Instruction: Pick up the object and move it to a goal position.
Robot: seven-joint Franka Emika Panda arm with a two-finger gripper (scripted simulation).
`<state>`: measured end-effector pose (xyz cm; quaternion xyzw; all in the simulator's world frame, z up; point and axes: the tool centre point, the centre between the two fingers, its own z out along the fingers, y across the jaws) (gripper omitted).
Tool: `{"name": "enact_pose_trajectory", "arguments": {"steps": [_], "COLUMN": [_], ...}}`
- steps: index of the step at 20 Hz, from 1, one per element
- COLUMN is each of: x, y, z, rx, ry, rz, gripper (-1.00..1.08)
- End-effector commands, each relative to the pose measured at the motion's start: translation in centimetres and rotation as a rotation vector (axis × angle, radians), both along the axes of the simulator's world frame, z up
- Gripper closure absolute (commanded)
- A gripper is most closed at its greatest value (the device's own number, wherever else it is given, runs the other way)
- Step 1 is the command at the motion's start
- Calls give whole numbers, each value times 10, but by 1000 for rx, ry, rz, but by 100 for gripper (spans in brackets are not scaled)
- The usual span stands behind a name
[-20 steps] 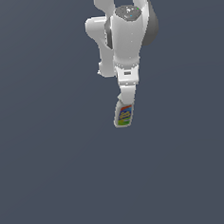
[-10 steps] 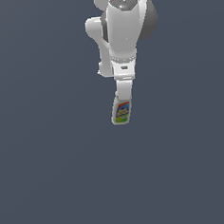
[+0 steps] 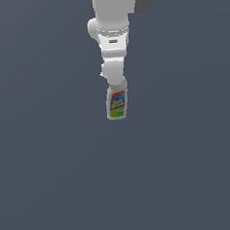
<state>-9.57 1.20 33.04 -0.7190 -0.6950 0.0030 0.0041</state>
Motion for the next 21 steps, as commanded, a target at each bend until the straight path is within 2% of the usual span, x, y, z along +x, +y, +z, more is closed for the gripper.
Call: {"name": "enact_pose_trajectory", "arguments": {"steps": [1, 11, 21], "x": [0, 0, 2], "y": [-12, -48, -59], "z": [31, 105, 127], "rx": [0, -1, -2], "ry": [-11, -10, -10], "rz": [0, -1, -1], "gripper": [108, 108, 108]}}
